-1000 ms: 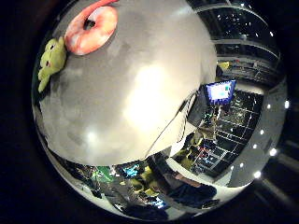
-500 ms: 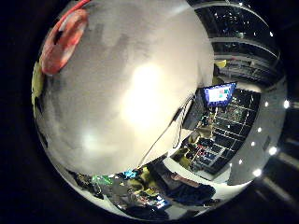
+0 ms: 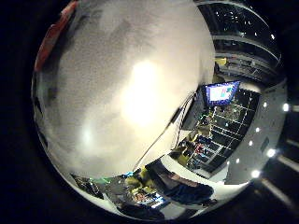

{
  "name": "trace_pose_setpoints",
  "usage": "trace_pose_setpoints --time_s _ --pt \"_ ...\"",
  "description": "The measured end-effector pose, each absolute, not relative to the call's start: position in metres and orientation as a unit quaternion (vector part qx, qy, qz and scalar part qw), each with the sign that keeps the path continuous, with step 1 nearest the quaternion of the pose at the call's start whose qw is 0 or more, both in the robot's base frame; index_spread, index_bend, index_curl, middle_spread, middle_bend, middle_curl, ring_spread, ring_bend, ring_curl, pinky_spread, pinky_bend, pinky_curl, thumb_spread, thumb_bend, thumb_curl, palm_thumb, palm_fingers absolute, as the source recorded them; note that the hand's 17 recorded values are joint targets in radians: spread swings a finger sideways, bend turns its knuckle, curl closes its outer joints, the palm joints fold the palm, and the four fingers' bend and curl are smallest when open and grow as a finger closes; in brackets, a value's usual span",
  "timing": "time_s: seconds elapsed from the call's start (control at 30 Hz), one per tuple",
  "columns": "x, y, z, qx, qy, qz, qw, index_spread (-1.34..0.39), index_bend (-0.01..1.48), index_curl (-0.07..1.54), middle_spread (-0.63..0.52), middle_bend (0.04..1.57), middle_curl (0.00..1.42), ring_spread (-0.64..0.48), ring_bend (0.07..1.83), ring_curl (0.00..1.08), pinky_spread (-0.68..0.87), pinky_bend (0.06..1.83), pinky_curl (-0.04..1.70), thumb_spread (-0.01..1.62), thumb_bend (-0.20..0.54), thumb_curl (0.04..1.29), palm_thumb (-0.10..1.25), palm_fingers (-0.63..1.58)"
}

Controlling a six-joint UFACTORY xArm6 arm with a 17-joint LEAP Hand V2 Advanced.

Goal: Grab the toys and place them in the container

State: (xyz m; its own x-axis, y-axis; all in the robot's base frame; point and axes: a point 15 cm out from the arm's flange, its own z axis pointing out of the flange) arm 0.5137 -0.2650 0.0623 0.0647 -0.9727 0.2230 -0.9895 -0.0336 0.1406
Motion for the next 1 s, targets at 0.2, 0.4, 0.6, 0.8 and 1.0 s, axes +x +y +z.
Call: trace_pose_setpoints --time_s 0.2,0.4,0.6,0.8,1.0 --pt "0.518 -0.261 0.063 0.719 -0.682 0.038 0.127 -0.48 0.39 0.41 0.03 0.19 0.26 0.16 0.15 0.19 0.36 0.22 0.29 0.95 -0.024 0.38 0.82 0.21" --pt "0.526 -0.256 0.064 0.722 -0.679 0.046 0.12 -0.52 0.71 0.51 -0.04 0.22 0.29 0.14 0.13 0.14 0.35 0.16 0.26 0.92 -0.016 0.38 0.87 0.32" --pt "0.538 -0.256 0.069 0.724 -0.679 0.067 0.107 -0.51 0.99 0.62 -0.1 0.28 0.32 0.09 0.14 0.11 0.34 0.16 0.22 0.89 -0.012 0.39 0.94 0.39" --pt "0.547 -0.26 0.08 0.724 -0.677 0.092 0.092 -0.48 1.16 0.67 -0.2 0.4 0.36 0.01 0.14 0.09 0.33 0.14 0.19 0.85 -0.003 0.41 1.03 0.5" --pt "0.55 -0.272 0.113 0.719 -0.68 0.117 0.088 -0.42 1.21 0.69 -0.3 0.52 0.4 -0.06 0.17 0.09 0.31 0.16 0.16 0.82 -0.019 0.42 1.06 0.49"
